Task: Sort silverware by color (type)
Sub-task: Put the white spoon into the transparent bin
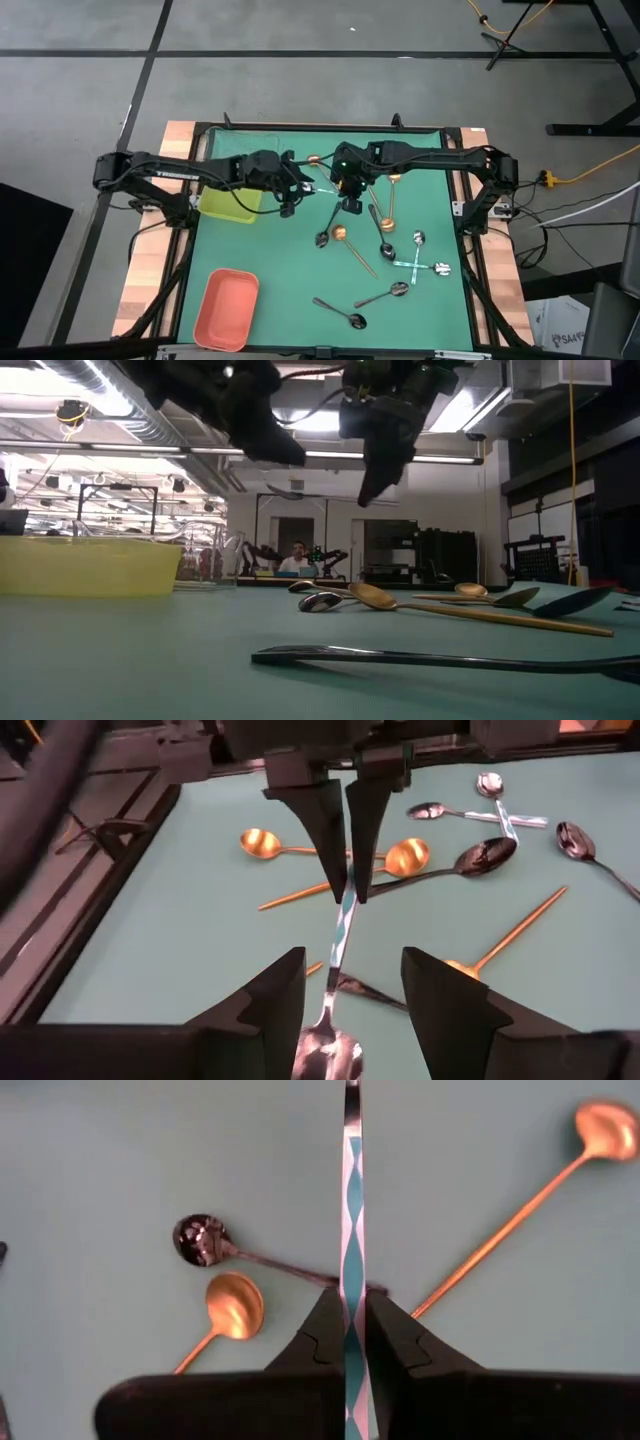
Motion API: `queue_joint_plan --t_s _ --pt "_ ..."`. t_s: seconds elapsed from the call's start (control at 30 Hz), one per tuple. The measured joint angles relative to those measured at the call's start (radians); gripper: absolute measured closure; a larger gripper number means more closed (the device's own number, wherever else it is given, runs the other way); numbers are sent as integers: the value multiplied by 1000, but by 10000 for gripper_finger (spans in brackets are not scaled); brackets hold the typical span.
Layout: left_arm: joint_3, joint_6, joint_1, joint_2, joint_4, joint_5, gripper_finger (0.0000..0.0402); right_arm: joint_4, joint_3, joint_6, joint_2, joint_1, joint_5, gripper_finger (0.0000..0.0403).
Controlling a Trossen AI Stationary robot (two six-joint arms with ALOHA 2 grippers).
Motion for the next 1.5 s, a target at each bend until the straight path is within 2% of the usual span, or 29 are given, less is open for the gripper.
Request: queue_joint_plan --t_s 0.4,0.53,0.7,0.97,1.5 --pt "0 1 -25 169 187 -2 241 -38 0 20 0 0 -2 398" --pt "0 1 -24 193 225 -9 241 -47 0 40 0 0 -43 398" --pt "0 1 -24 195 228 -26 241 -46 0 87 0 0 -115 398" --pt "0 -20 -30 195 226 -25 241 -46 0 134 0 0 -156 398" --pt "0 -34 -63 210 214 -34 241 -14 0 109 0 37 -147 398"
